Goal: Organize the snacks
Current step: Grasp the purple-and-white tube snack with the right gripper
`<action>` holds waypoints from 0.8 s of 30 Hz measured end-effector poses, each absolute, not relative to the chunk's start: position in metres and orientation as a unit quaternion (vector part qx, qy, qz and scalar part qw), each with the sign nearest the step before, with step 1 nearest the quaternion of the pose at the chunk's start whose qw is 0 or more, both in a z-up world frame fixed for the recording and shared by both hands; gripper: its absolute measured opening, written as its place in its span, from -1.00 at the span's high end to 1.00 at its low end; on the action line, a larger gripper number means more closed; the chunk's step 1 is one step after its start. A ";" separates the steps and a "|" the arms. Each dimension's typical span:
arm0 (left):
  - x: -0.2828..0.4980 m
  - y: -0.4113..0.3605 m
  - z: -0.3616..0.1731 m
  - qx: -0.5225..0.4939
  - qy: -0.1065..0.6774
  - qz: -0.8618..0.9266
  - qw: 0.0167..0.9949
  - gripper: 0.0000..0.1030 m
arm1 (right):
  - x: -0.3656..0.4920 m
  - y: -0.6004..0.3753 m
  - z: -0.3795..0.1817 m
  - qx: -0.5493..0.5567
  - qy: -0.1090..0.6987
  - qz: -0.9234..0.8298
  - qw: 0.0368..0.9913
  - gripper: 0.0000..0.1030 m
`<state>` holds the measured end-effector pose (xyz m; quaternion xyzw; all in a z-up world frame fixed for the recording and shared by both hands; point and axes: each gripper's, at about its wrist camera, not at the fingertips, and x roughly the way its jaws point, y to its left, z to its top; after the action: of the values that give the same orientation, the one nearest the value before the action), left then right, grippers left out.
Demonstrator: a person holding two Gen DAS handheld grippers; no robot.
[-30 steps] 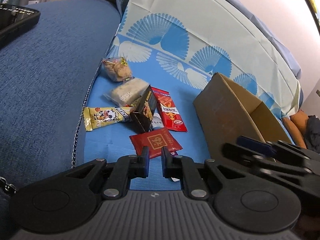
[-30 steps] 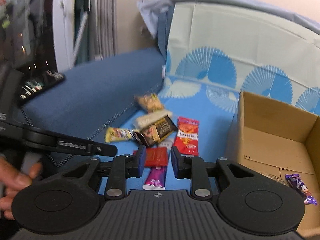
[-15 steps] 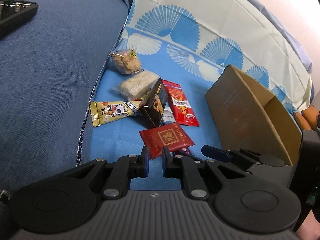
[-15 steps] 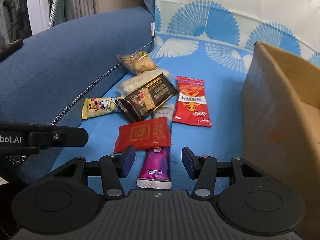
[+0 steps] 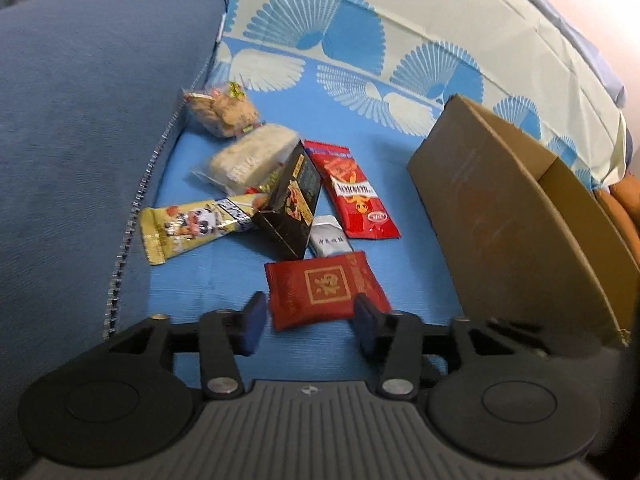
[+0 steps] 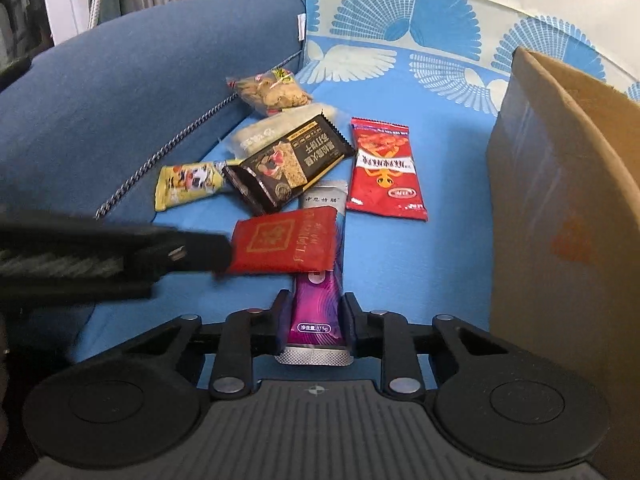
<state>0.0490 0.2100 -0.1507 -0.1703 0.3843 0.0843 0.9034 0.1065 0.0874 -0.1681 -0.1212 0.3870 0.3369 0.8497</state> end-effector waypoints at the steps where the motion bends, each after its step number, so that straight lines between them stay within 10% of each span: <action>1: 0.052 0.209 -0.153 -0.169 0.387 0.087 0.902 -0.37 | 0.103 0.087 -0.167 -0.125 0.388 0.336 0.849 0.47; 4: 0.061 0.209 -0.158 -0.173 0.393 0.082 0.899 -0.67 | 0.095 0.084 -0.166 -0.133 0.392 0.336 0.846 0.47; 14: 0.088 0.189 -0.176 -0.119 0.428 0.077 0.893 -0.73 | 0.094 0.078 -0.169 -0.129 0.404 0.341 0.839 0.37; 24: 0.071 0.194 -0.162 -0.120 0.392 0.103 0.906 -0.31 | 0.097 0.085 -0.171 -0.142 0.390 0.341 0.843 0.37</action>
<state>0.0709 0.1941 -0.1620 -0.1199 0.3924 0.1033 0.9061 0.0966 0.0850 -0.1713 -0.1417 0.3902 0.3411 0.8434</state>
